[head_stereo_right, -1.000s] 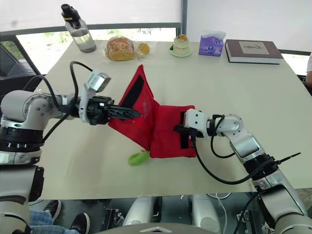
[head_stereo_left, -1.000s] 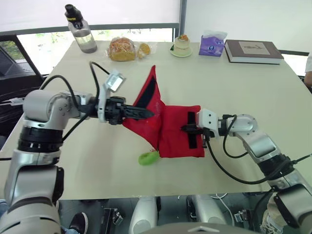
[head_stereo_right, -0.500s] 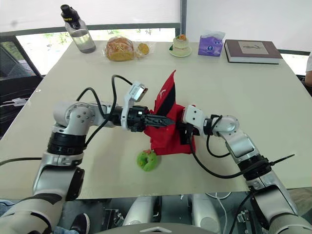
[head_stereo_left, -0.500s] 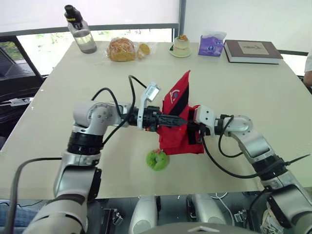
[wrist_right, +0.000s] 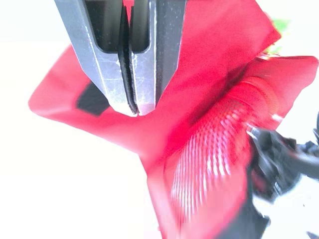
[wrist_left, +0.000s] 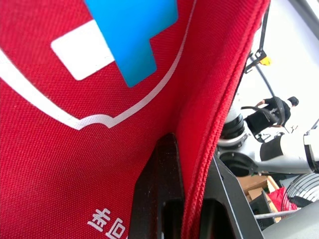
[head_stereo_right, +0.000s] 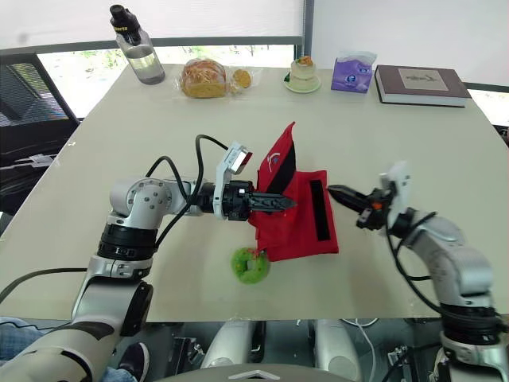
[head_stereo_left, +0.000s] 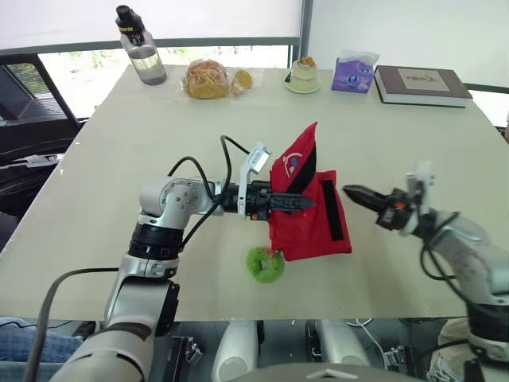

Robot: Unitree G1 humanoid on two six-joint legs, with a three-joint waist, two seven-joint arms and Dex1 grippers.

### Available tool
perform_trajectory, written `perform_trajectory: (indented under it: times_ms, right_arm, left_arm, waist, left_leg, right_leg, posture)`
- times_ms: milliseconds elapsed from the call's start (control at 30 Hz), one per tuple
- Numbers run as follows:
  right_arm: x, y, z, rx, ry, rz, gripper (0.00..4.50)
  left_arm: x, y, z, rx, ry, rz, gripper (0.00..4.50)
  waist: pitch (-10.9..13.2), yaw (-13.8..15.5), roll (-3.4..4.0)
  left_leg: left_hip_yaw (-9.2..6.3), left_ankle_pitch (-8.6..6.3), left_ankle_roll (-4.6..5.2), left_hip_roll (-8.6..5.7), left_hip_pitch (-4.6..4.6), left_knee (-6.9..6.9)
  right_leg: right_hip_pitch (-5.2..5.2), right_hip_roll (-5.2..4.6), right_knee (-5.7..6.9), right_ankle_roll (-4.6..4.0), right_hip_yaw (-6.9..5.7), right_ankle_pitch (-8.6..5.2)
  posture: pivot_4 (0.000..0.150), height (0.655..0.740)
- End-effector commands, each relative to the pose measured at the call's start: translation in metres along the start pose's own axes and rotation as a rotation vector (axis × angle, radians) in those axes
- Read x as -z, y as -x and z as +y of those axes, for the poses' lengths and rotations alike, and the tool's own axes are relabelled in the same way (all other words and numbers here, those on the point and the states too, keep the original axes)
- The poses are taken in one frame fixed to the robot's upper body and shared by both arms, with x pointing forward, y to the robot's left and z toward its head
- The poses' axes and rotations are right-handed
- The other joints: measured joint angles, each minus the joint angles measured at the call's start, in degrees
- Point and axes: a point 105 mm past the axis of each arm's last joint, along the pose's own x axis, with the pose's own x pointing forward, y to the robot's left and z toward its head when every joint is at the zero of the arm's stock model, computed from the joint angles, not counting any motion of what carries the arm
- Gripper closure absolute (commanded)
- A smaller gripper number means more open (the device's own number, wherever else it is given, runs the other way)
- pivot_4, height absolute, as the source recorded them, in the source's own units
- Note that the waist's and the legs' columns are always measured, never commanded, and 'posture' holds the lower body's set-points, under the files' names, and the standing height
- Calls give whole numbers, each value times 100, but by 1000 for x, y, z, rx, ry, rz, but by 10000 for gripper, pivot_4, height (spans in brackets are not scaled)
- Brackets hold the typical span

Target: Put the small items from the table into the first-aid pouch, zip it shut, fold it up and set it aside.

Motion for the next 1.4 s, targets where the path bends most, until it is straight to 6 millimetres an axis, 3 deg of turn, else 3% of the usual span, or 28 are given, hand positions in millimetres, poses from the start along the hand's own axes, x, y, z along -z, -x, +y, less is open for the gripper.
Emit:
perform_trajectory:
  times_ms: [33,133,233,400,500,633,767,1067,1267,1400]
  right_arm:
    - [-18,40,3,-62,96,-53,44467]
    - [-29,63,-3,-67,168,-17,44467]
    - [-28,78,-5,-89,259,73,37259]
    - [-33,88,-10,-81,278,73,14007]
    - [-33,91,-13,-77,280,83,0]
    - [-30,91,-15,-69,270,84,0]
    - [-27,91,-16,-69,264,93,0]
    - [-23,89,-16,-71,252,91,0]
    - [-21,90,-16,-67,252,94,0]
    - [-18,92,-17,-57,260,100,0]
  left_arm:
    - [6,-12,-3,20,8,30,45000]
    - [12,-20,1,17,37,41,45000]
    - [16,-28,8,7,68,39,45000]
    - [22,-37,18,-2,94,39,45000]
    - [23,-40,22,-6,95,38,34502]
    - [26,-43,23,3,92,41,15252]
    - [27,-43,20,32,86,39,70]
    - [32,-43,9,112,81,49,70]
    - [32,-45,13,94,113,27,70]
    - [16,-53,14,44,-42,-23,70]
  waist:
    - [0,16,2]
    - [1,-33,6]
    - [1,-21,6]
    - [0,-16,8]
    - [0,-14,9]
    - [-1,-14,9]
    - [-1,-1,10]
    - [-2,-7,11]
    - [-2,-4,11]
    - [-2,8,11]
  left_leg:
    - [3,0,0,-3,-1,-1]
    - [5,0,1,-5,2,-1]
    - [6,0,1,-8,6,2]
    - [8,0,1,-8,4,1]
    - [6,0,1,-8,3,1]
    - [5,0,1,-9,4,2]
    - [5,0,1,-9,5,3]
    - [3,0,1,-9,6,4]
    - [2,0,1,-8,5,4]
    - [3,0,1,-8,5,4]
  right_leg:
    - [0,-1,0,6,-1,-4]
    - [0,-1,-2,13,14,-6]
    - [2,1,-1,17,14,-7]
    - [2,13,0,17,6,-7]
    - [2,12,0,17,8,-7]
    - [2,9,0,17,14,-7]
    - [4,9,0,18,12,-7]
    - [8,9,0,17,13,-7]
    - [8,9,-1,18,12,-7]
    - [8,9,-1,18,12,-7]
  posture:
    - [1500,7400]
    - [1500,7400]
    - [1500,7400]
    - [1500,7400]
    - [1500,7400]
    - [1500,7400]
    - [1500,7400]
    - [1500,7400]
    - [1500,7400]
    - [1500,7400]
